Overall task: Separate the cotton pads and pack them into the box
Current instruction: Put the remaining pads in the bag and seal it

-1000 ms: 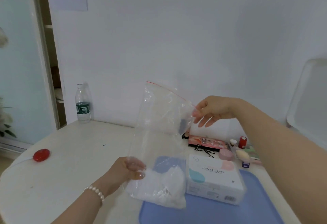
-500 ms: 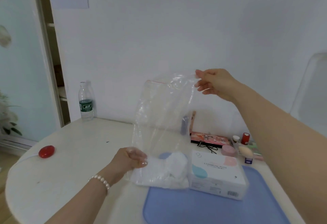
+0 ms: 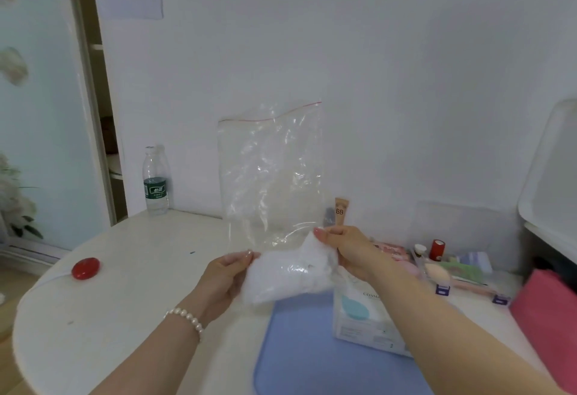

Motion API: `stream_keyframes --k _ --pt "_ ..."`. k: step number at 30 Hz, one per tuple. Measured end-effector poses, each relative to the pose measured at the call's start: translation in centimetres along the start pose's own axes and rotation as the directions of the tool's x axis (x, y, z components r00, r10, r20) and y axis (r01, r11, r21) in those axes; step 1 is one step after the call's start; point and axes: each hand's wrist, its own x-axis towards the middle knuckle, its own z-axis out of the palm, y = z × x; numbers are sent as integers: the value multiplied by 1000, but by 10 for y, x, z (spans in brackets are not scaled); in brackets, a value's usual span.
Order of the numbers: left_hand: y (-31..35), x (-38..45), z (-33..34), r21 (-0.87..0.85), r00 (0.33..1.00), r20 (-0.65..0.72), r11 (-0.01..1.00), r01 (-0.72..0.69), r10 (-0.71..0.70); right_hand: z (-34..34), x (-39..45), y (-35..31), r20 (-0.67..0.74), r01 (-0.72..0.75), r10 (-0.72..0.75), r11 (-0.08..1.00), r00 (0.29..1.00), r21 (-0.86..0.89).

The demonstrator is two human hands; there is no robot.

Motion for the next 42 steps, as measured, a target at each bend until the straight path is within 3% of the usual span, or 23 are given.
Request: stream_keyframes --k 5,8,11,14,16,19,21,23,25,27,29,33,38,42 --pt "3 1 -15 149 992 78 985 85 -97 -9 -1 -2 48 -64 70 992 996 -111" --pt "12 4 -21 429 996 -2 900 79 -86 -15 0 -7 21 -55 61 970 998 -238" --pt "29 11 -21 464 995 -82 882 80 -47 -15 4 -13 -44 -77 68 962 997 -263" --pt "49 17 -14 387 999 -53 922 20 1 -8 8 -24 -124 -33 13 988 992 -154" --pt "60 20 -10 324 996 -25 943 -70 82 -3 10 -31 -137 21 -15 999 991 45" --pt "70 19 -6 154 986 21 974 -165 164 3 11 -34 -83 98 -79 959 993 265" --pt "67 16 -9 138 984 31 975 -175 173 7 8 -27 -41 113 -105 942 994 315" --pt "55 13 -17 155 996 13 984 -89 88 10 4 -9 -38 90 -84 968 996 236" --pt "35 8 -29 205 999 -27 977 52 -47 11 0 15 -58 42 -40 998 998 45" --pt "16 2 -39 284 987 -80 946 154 -137 11 -4 37 -64 -18 8 986 998 -168" --pt "1 -3 -46 302 980 -97 933 195 -174 12 -11 42 -36 -93 86 959 996 -269" --pt "-13 -12 -50 203 977 -53 955 215 -208 20 -25 27 31 -280 291 941 956 -189" --pt "-20 -30 -56 133 956 -12 947 292 -293 23 -26 35 -96 -272 268 962 959 -29" --pt "-26 -41 -68 189 930 -9 913 362 -367 28 -45 50 -182 -290 259 941 949 -175"
